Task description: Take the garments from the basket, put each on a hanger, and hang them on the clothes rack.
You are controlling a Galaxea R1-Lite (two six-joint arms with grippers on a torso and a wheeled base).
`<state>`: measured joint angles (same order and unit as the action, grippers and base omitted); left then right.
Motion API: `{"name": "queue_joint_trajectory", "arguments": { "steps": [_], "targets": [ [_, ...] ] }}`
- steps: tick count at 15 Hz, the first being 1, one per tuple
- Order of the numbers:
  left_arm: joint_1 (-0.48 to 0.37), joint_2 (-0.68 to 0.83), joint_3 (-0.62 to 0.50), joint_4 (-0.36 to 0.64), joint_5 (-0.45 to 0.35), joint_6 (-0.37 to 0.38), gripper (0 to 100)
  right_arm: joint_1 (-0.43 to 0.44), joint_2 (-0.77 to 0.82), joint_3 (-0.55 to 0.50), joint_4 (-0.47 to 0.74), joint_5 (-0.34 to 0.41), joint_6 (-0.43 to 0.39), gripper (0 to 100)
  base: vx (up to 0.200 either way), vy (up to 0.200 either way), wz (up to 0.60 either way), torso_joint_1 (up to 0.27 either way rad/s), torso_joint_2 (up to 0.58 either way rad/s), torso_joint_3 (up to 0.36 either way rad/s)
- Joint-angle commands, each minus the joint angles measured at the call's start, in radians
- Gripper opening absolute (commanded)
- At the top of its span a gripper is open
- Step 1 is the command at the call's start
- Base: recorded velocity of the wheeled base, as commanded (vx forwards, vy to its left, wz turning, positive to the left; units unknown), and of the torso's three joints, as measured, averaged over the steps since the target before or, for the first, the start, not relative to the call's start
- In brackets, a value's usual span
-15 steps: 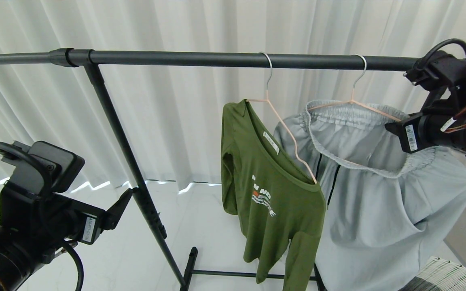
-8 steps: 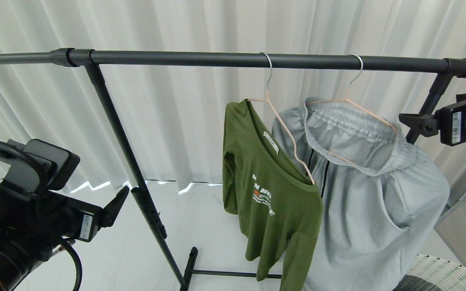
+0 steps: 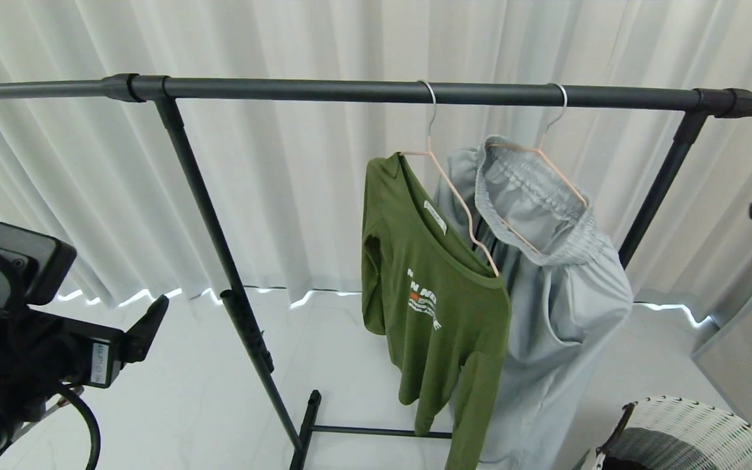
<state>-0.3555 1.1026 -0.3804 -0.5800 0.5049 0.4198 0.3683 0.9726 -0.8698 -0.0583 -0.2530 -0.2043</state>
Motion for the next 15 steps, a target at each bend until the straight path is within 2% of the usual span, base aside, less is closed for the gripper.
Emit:
{"name": "queue_joint_trajectory", "arguments": {
  "steps": [1, 3, 5, 7, 9, 10, 12, 14, 15],
  "targets": [
    [0.013, -0.081, 0.032, 0.002, 0.044, 0.002, 100, -0.098, -0.103, 0.064, 0.008, 0.001, -0.026, 100, -0.2, 0.0, 0.0, -0.007, 0.0, 0.012],
    [0.015, -0.145, 0.058, 0.005, 0.118, 0.027, 100, -0.16, -0.161, 0.107, 0.011, 0.001, -0.043, 100, -0.2, 0.0, 0.0, 0.0, 0.0, 0.005],
    [0.013, -0.217, 0.095, 0.005, 0.161, 0.073, 100, -0.186, -0.216, 0.143, 0.04, 0.001, -0.044, 100, -0.2, 0.0, 0.0, 0.005, 0.0, 0.005],
    [0.015, -0.359, 0.184, 0.006, 0.234, 0.126, 100, -0.2, -0.345, 0.201, 0.158, 0.0, -0.052, 100, -0.2, 0.0, 0.0, -0.002, 0.0, 0.007],
    [0.029, -0.498, 0.238, 0.043, 0.359, 0.194, 100, -0.206, -0.477, 0.239, 0.311, -0.005, -0.053, 100, 0.0, 0.0, 0.0, 0.0, 0.0, 0.0],
    [0.059, -0.563, 0.242, 0.081, 0.391, 0.217, 100, -0.215, -0.54, 0.249, 0.396, -0.011, -0.053, 100, 0.0, 0.0, 0.0, 0.0, 0.0, 0.0],
    [0.201, -0.656, 0.229, 0.183, 0.399, 0.238, 100, -0.227, -0.644, 0.27, 0.526, -0.035, -0.052, 100, 0.0, 0.0, 0.0, 0.0, 0.0, 0.0],
    [0.346, -0.707, 0.238, 0.207, 0.396, 0.234, 100, -0.23, -0.73, 0.311, 0.598, -0.098, -0.052, 100, 0.0, 0.0, 0.0, 0.0, 0.0, 0.0],
    [0.374, -0.719, 0.25, 0.207, 0.396, 0.229, 100, -0.23, -0.755, 0.331, 0.607, -0.121, -0.052, 100, 0.0, 0.0, 0.0, 0.0, 0.0, 0.0]
  ]
}}
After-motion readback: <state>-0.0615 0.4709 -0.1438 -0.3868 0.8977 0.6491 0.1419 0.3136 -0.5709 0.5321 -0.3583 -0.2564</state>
